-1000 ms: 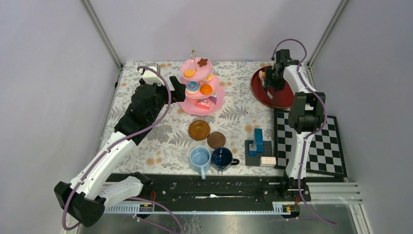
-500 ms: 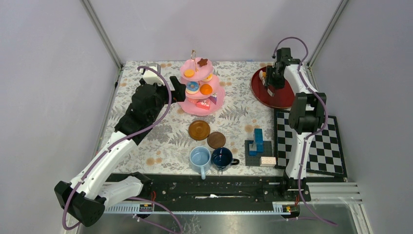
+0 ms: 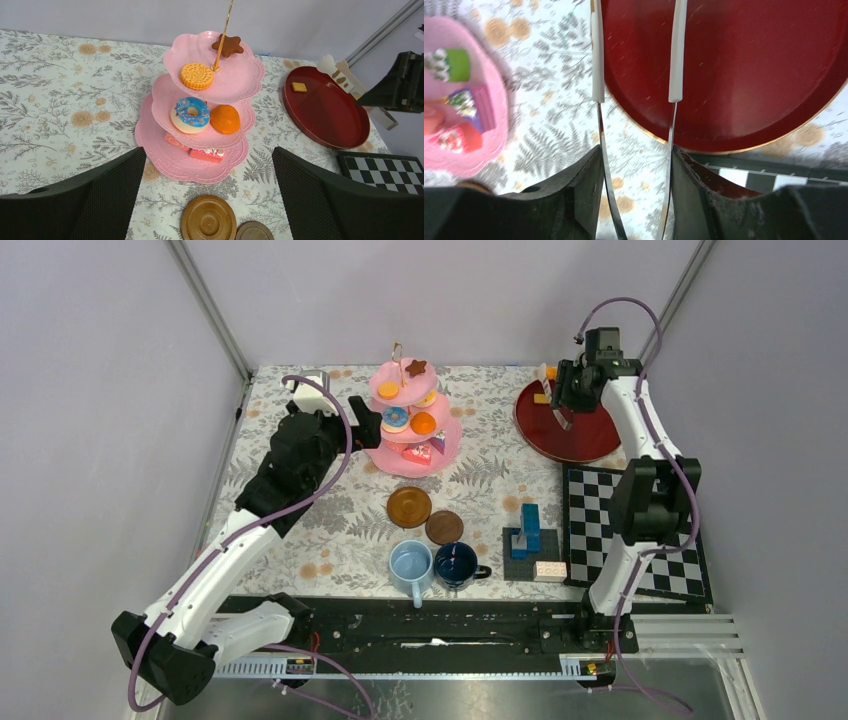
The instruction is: Serve the afternoon tea
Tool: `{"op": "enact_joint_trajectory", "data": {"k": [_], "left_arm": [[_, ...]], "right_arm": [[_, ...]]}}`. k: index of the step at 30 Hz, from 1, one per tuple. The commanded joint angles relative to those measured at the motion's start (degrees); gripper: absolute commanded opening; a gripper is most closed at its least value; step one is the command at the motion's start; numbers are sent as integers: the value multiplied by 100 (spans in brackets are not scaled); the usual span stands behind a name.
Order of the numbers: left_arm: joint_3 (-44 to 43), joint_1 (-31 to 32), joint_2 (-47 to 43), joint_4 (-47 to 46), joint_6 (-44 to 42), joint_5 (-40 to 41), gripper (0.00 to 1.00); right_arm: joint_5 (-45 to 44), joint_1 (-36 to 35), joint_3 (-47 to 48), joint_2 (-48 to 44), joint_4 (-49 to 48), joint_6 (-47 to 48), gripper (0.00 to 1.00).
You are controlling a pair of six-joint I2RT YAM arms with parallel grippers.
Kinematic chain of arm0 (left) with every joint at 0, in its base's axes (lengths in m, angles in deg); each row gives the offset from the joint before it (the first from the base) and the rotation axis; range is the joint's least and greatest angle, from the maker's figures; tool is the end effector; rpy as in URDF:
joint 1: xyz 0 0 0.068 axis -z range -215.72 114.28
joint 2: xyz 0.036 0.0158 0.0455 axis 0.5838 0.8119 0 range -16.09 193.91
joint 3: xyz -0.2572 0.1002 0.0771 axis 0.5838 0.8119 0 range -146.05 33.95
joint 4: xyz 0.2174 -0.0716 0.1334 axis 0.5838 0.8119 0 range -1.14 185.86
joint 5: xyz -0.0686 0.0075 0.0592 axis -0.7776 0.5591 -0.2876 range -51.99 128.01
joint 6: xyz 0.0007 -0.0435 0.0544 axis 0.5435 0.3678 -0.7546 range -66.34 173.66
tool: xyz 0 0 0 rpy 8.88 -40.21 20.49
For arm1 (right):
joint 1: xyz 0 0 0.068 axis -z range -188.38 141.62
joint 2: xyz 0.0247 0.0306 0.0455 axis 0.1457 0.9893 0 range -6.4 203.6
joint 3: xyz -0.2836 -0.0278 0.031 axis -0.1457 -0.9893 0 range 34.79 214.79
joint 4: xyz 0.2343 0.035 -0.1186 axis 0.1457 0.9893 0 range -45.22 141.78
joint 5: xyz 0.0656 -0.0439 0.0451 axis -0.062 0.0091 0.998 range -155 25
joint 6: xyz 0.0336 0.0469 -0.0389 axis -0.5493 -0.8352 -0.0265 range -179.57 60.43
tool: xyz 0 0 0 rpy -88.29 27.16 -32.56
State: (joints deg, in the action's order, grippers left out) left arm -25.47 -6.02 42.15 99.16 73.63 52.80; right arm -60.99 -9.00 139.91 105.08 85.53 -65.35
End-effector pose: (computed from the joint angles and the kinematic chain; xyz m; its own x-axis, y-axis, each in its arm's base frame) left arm 0.2226 -0.1105 0.3948 -0.2183 -0.2555 -0.9418 0.1976 0.9336 -0.2991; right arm 0.4644 0.0089 0.3090 -0.7348 0.0925 -0.6719 0.0157 0.9927 0.1194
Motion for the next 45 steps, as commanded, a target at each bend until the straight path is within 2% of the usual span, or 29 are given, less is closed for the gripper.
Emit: {"op": "enact_joint_trajectory", "data": {"k": [1,4,8,14,20,28,39,45], "left_arm": [[16,1,-28,-304,58,-86,99],[-11,-1,-6,-284,56,-99,99],[-12,-3,-18,-259,39,-50,99],[-13,-42,-39,-259,51,-62,99],[-12,-52,-65,-267,67,-76,99],[-8,-60,-84,-279,69,-87,99],[-3,-69,-120,-279,51,-68,99],[-4,-69,-128,-276,51,-61,99]], "right_arm": [[706,-110,-734,-1065,-415,-382,38],[1034,-369,-1223,-1675,-772,-742,38],[1050,-1097,-1305,-2119,-766,-837,38],[629,-2307,-1004,-2274,-378,-641,38],[120,-3009,-393,-2071,131,-316,38],[-209,-3476,593,-1415,634,-185,38],[-1280,-3815,2219,-206,1736,33,39],[-1402,-3831,2591,112,1844,9,40]]}}
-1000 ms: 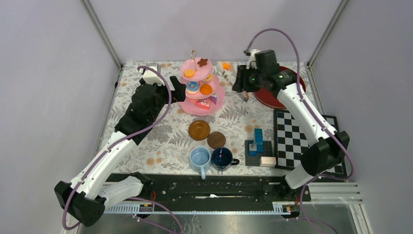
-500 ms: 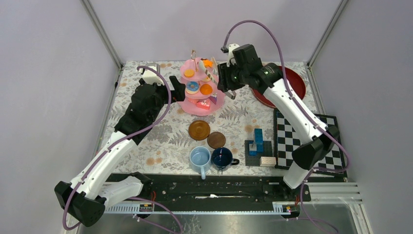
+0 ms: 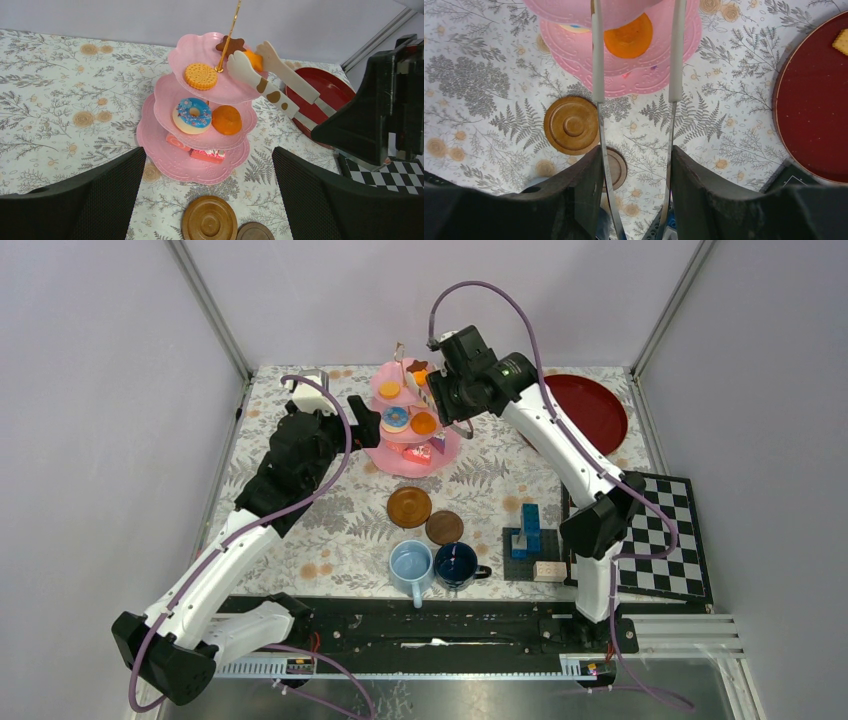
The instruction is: Serve the afternoon tea
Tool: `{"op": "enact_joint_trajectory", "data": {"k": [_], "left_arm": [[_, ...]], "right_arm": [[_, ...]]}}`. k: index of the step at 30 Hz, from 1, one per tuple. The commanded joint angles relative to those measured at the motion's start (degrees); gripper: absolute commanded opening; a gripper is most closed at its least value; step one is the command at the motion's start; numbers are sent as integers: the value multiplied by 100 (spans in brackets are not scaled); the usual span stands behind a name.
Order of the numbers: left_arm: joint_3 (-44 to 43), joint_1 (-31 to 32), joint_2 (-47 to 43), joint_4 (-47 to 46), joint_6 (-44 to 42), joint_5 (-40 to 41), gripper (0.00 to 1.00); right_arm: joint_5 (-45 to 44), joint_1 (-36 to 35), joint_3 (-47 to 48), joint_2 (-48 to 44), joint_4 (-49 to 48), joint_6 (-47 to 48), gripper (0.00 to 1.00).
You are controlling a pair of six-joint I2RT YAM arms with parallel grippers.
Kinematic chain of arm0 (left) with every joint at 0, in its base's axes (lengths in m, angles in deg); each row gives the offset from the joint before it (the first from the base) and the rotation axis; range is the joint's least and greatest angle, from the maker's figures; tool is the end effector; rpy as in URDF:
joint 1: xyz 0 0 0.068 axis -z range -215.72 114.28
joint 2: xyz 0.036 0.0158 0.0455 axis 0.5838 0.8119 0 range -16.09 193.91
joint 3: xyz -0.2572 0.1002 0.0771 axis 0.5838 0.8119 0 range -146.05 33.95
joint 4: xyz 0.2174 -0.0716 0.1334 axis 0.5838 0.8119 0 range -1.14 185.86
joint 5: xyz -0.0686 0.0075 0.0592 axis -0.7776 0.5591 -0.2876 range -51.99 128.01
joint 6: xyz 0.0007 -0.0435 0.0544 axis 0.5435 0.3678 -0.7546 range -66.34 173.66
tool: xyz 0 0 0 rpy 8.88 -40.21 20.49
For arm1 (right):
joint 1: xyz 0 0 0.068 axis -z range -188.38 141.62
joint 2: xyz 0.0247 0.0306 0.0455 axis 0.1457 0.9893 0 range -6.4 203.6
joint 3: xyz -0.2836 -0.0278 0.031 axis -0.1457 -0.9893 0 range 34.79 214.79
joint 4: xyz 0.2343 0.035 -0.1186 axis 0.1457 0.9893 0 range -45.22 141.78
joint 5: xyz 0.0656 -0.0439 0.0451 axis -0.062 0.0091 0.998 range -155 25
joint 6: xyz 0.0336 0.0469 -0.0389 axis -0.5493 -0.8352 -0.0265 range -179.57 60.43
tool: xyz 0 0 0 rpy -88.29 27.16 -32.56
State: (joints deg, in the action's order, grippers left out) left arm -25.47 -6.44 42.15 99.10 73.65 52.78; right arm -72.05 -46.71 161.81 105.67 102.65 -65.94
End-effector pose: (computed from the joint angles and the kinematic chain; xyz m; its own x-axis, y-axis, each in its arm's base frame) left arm 0.2234 -0.1089 0.3949 -0.2157 -0.2579 -0.9418 0.1913 0.9347 -0.2997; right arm 0.3532 0.2703 0.4050 -0.5914 -0.3272 -0.7370 -0.4824 0.8760 -0.0019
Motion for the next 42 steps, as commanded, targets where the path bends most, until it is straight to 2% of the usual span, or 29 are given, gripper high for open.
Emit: {"op": "enact_joint_trajectory", "data": {"k": [1,5,12,17,24,27,32,42], "left_arm": [[-2,-27,-131,-272,49,-59,99],[-8,-27,-122,-268,41,-59,99],[-8,-26,-112,-268,49,-74,99],[-8,-26,-102,-268,50,-82,99],[1,-20,-94,-275,58,-87,99],[-8,-21,-85,-268,66,-109,99],[-2,-23,-69,-270,75,-129,99],[1,-23,-41,-269,67,-107,99]], "right_arm": [[-299,-53,442,84,130,58,41],[-329,-60,565,241,199,53,43],[-361,-54,707,259,214,67,59],[-310,-59,940,285,311,81,65],[-275,-62,1145,43,545,18,62],[-322,-60,780,-380,434,-63,58],[-288,-58,-119,-978,-308,-139,52],[-540,-54,-205,-1127,-385,-166,53]]}}
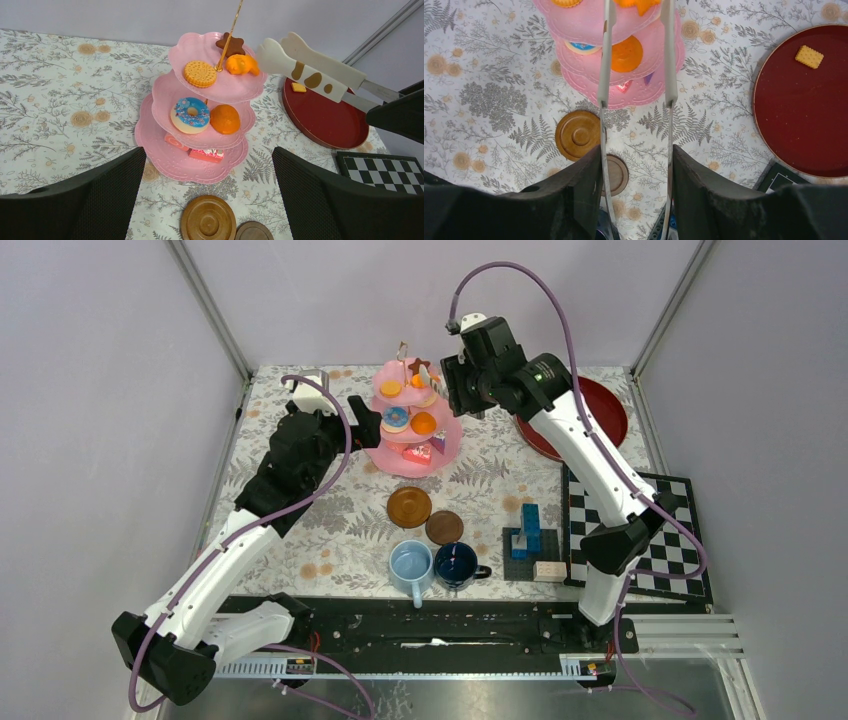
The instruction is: Serve the afternoon tea
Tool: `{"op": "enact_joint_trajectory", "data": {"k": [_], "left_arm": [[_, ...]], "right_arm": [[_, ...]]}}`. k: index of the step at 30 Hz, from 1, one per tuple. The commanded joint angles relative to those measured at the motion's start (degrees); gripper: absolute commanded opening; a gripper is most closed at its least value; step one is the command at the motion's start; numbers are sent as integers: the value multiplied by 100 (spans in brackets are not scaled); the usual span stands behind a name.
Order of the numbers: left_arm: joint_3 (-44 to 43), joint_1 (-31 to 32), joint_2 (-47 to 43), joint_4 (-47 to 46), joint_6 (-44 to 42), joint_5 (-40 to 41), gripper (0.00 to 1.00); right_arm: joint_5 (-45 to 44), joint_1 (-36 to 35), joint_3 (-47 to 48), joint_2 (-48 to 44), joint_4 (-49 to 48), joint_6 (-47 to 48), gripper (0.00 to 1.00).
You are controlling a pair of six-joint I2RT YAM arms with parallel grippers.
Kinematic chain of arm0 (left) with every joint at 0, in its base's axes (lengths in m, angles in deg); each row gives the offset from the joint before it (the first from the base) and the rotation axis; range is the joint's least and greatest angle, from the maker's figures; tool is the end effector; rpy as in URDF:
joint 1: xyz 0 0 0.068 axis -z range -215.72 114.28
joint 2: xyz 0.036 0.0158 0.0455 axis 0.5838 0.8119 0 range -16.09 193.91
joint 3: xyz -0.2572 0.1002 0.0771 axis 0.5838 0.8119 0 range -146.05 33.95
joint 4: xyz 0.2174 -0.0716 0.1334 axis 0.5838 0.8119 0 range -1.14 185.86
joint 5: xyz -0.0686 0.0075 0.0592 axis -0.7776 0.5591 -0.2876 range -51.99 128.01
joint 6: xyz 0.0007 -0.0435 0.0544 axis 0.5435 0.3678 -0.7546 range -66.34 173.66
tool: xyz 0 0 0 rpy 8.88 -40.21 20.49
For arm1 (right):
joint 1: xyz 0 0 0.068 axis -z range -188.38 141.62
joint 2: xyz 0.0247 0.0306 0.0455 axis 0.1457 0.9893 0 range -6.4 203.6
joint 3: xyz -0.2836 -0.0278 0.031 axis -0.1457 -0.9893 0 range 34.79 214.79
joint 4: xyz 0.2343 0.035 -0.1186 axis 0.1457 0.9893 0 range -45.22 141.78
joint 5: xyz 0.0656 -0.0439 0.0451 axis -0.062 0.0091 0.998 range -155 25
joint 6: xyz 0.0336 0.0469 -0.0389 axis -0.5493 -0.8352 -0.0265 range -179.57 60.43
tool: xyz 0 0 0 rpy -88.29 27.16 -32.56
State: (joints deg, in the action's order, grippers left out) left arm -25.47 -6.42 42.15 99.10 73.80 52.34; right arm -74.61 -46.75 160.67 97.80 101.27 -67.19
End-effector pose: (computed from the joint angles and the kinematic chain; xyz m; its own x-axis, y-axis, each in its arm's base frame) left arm 0.2233 -0.1094 0.3949 -0.2189 -0.2596 -0.9406 0.1979 0.9321 -0.3033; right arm 0.3224 0.2432 0.4569 -0.5106 -0.2375 -0.8264 -0.4408 0.8975 0.0144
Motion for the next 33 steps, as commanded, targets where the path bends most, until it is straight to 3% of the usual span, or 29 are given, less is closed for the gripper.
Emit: {"op": "enact_joint_trajectory", "data": {"k": [1,5,11,15,22,33], "left_arm": [[0,-27,-36,-268,51,-62,99],[9,-21,-37,-270,59,-82,99],[0,-12,-23,-281,60,-110,99],[1,-3,-23,-277,60,-99,99],[11,6,8,-277,51,-89,99],[12,32,54,-277,16,-39,99]], "right_arm": [[-449,-48,-182,-418,-248,-41,54],[-1172,141,-944,-899,-356,-6,53],[-483,1741,-2955,-1774,-1379,-229,51],[-263,2485,-3579,-1675,-1766,-166,51],[616,3352,-3463,-842,-2251,-37,54],[943,3529,-2480,715,-2255,152,57]]}}
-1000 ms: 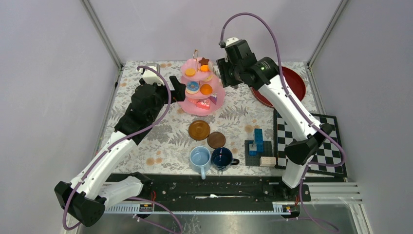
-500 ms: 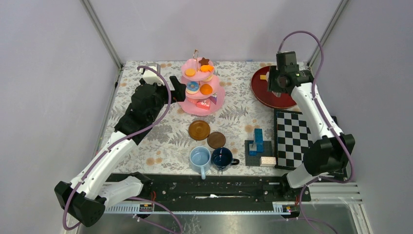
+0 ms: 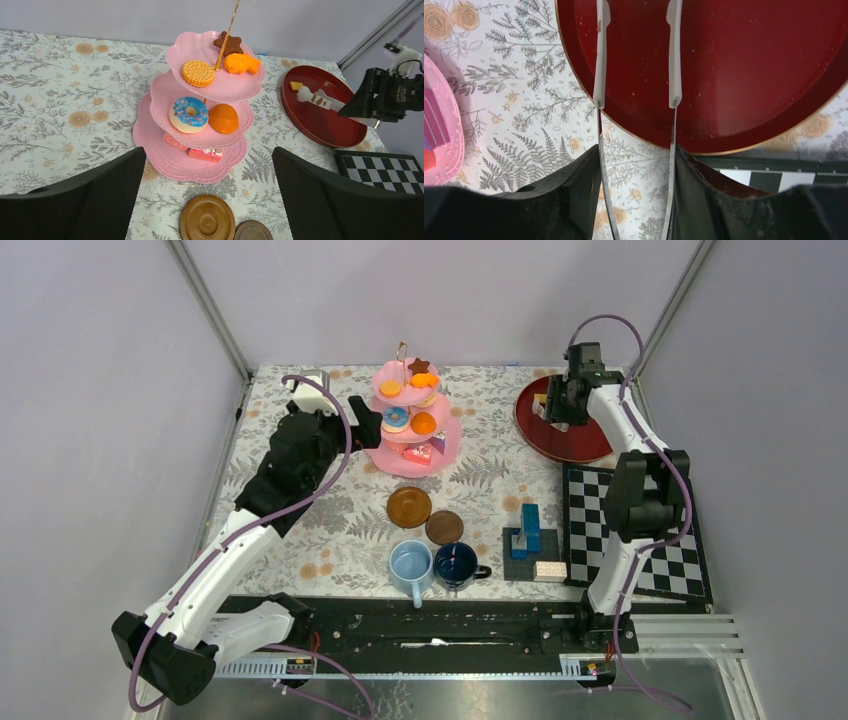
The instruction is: Serve the afternoon tea
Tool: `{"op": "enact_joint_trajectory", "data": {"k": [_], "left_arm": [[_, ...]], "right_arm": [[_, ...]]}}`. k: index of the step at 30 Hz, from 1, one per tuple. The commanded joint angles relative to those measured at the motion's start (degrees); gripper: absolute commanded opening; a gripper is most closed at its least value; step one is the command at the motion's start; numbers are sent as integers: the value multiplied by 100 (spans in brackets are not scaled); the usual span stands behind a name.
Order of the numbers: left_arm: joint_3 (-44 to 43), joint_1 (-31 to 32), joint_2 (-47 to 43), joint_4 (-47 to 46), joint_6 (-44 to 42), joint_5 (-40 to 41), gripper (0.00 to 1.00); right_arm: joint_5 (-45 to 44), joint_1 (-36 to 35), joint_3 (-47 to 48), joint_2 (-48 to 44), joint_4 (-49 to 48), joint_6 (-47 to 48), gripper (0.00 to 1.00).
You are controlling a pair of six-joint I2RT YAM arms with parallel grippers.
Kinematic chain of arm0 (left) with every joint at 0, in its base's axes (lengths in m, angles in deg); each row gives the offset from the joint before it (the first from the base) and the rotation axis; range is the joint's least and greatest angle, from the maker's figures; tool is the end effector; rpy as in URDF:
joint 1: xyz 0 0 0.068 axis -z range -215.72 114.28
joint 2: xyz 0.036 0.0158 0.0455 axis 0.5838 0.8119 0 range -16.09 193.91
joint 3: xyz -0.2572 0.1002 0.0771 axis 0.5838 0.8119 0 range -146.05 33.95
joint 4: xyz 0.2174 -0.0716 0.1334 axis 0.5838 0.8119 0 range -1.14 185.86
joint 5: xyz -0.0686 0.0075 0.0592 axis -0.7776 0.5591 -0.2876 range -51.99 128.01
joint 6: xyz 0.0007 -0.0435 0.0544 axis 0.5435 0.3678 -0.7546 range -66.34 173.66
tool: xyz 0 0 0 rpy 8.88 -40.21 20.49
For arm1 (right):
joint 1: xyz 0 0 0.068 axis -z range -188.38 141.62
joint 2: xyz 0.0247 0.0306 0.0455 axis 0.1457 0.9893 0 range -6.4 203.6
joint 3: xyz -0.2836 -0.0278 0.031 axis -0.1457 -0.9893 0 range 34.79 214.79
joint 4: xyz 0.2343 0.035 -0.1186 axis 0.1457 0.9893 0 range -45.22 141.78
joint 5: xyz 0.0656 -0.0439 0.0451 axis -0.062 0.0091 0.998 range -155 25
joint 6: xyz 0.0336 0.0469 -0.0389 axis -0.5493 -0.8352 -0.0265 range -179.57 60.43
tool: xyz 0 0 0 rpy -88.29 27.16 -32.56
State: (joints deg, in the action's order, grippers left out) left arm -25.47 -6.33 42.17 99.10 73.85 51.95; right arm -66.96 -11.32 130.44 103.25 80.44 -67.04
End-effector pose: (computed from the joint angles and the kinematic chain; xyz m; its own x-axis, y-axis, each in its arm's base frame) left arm 0.2231 -0.1101 0.3948 -0.2220 -0.2593 -0.9399 0.2052 0.9300 -0.3050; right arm 0.4534 0.0213 0.2742 -0.7586 0.0911 -0.6452 0.0700 0.9958 0.0582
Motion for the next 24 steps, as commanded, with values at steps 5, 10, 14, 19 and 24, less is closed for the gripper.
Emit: {"op": "enact_joint_trajectory", "data": {"k": [5,10,14,19,24], "left_arm": [[1,32,71,-270,3,9,99],[0,32,93,-268,12,8,99],[1,32,102,-268,3,12,99],[2,32,115,-268,9,16,99],[0,32,107,-264,3,28,99]], "right_arm": [[178,-14,671,405,-151,198,58],[74,-14,783,594,-182,277,58],[68,-14,944,824,-181,307,58],[128,-14,1145,1040,-181,307,57],[90,-14,1380,1225,-48,325,56]]}}
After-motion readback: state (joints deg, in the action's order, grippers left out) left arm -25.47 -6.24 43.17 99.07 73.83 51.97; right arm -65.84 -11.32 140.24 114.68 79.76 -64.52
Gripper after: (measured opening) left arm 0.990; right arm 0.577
